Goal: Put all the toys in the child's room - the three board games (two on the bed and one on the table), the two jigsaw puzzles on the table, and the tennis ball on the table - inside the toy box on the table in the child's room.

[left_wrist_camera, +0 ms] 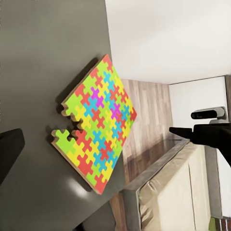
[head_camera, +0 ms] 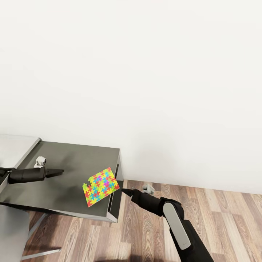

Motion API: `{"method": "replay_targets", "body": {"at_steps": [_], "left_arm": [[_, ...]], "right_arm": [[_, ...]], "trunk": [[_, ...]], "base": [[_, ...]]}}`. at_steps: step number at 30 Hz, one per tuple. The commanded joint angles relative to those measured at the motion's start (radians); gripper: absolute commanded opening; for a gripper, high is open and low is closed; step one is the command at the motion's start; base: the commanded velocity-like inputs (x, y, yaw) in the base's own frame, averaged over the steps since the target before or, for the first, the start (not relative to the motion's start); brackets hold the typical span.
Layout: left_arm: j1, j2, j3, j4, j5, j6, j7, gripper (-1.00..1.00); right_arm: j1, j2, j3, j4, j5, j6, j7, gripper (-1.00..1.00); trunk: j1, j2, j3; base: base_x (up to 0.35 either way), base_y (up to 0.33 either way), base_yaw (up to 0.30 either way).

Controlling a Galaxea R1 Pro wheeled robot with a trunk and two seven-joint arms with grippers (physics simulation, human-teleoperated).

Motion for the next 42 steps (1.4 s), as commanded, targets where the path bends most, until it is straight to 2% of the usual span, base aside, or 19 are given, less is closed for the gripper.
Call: {"method": "replay_targets", "body": {"at_steps": [1, 6, 10, 42], "left_arm": [[0.0, 0.0, 0.003, 0.0, -0.005, 0.011, -0.005, 1.0], [0.0, -0.001, 0.001, 0.0, -0.005, 0.012, -0.005, 1.0], [-0.001, -0.001, 0.0, 0.0, -0.005, 0.012, -0.005, 1.0], [-0.001, -0.002, -0.003, 0.0, -0.005, 0.014, -0.005, 1.0]], "right_arm": [[-0.001, 0.001, 0.0, -0.001, 0.006, 0.004, 0.006, 1.0], [-0.001, 0.002, 0.005, -0.001, 0.007, 0.003, 0.006, 1.0], [-0.001, 0.002, 0.007, -0.003, 0.007, 0.003, 0.006, 1.0], [0.0, -0.001, 0.008, -0.004, 0.006, 0.003, 0.007, 1.0]], "trunk": [[0.004, -0.009, -0.005], [0.024, -0.044, -0.02], [0.024, -0.044, -0.02], [0.024, -0.044, 0.028]], "base": [[0.0, 0.0, 0.0], [0.0, 0.0, 0.0], [0.0, 0.0, 0.0], [0.0, 0.0, 0.0]]}}
